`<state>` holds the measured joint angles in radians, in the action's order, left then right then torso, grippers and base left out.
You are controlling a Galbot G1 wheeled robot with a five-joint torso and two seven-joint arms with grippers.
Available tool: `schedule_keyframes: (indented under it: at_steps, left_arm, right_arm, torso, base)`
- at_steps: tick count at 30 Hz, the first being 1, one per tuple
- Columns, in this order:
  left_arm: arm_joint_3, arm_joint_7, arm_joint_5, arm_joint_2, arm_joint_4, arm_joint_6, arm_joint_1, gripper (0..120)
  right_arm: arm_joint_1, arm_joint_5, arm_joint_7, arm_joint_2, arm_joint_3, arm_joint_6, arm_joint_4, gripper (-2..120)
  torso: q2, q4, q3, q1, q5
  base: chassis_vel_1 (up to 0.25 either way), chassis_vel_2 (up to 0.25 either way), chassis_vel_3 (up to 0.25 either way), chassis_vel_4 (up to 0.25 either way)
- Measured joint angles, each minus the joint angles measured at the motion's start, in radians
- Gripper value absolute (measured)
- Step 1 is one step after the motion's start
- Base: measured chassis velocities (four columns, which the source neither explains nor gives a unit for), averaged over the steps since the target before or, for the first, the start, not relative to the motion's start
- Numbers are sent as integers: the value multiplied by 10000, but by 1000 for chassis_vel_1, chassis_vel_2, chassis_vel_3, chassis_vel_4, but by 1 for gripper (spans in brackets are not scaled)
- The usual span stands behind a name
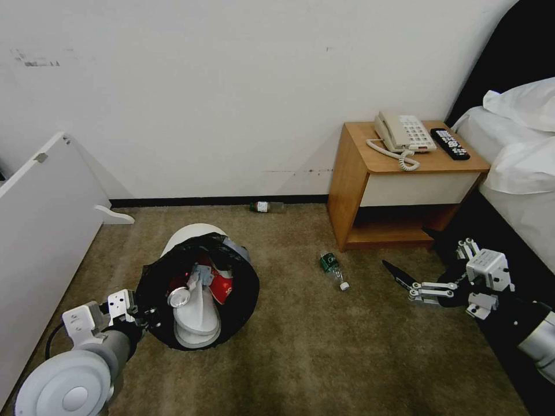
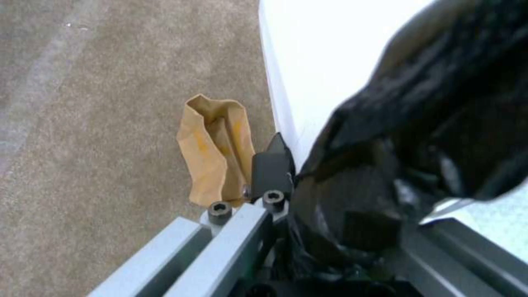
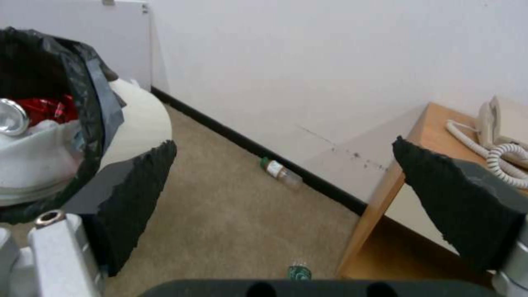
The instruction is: Pick up the trash bin and place the garbage on the floor into it.
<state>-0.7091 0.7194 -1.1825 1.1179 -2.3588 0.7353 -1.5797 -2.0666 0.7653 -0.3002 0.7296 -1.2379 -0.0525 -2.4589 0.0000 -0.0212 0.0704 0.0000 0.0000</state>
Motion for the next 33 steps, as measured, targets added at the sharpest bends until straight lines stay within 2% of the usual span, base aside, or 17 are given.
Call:
schedule_keyframes:
  at_steps: [16,33]
  left_arm:
    - [114,-99,346,232,15,0,2,0]
    - [121,-184,356,214,99,0,93,0]
  right_arm:
    - [313,-55,-183,174,366,69,240,100]
    - [412,-35,-320,282,476,69,310,100]
  torso:
    - [0,1,0,0,0]
    - [-1,-1,0,1,0]
  base:
    - [0,0,0,0]
    - [10,9,6,9]
